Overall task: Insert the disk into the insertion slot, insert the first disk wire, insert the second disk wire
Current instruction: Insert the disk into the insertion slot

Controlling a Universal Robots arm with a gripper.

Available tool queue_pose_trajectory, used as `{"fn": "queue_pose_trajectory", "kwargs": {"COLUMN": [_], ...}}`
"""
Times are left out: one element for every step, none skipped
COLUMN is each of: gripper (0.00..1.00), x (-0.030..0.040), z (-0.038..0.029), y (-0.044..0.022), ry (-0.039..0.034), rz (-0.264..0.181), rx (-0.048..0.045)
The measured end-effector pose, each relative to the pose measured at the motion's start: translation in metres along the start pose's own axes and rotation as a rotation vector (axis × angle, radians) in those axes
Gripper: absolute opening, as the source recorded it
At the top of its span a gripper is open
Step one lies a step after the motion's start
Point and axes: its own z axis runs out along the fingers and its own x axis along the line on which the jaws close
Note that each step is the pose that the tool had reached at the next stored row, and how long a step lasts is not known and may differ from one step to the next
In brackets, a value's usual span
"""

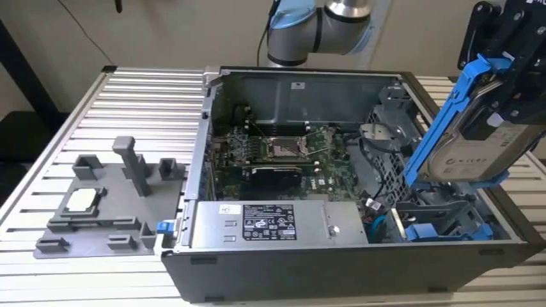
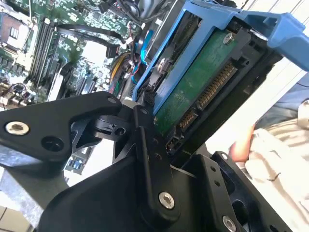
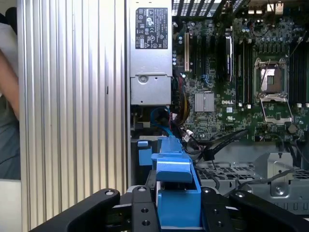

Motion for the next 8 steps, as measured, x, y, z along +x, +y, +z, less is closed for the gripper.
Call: {"fn": "queue_pose_trajectory", "kwargs": {"gripper": [0.33, 0.33, 0.33, 0.33, 0.33, 0.33, 0.33, 0.33], "x": [0.0, 0.0, 0.0, 0.0, 0.0, 0.0, 0.0, 0.0], "z": [0.0005, 0.001, 0.0017, 0.0024, 0.0033, 0.0044, 0.0057, 0.0073], "y": [0.0, 0.0, -0.0003, -0.0005, -0.0008, -0.0012, -0.0016, -0.0018], "ry": [0.0, 0.0003, 0.0003, 0.0004, 0.0003, 0.0003, 0.0004, 0.0005], "rz": [0.0, 0.0, 0.0, 0.0, 0.0, 0.0, 0.0, 0.0], "rx": [0.0, -0.0008, -0.0033, -0.0065, -0.0093, -0.0124, -0.015, -0.0153]}}
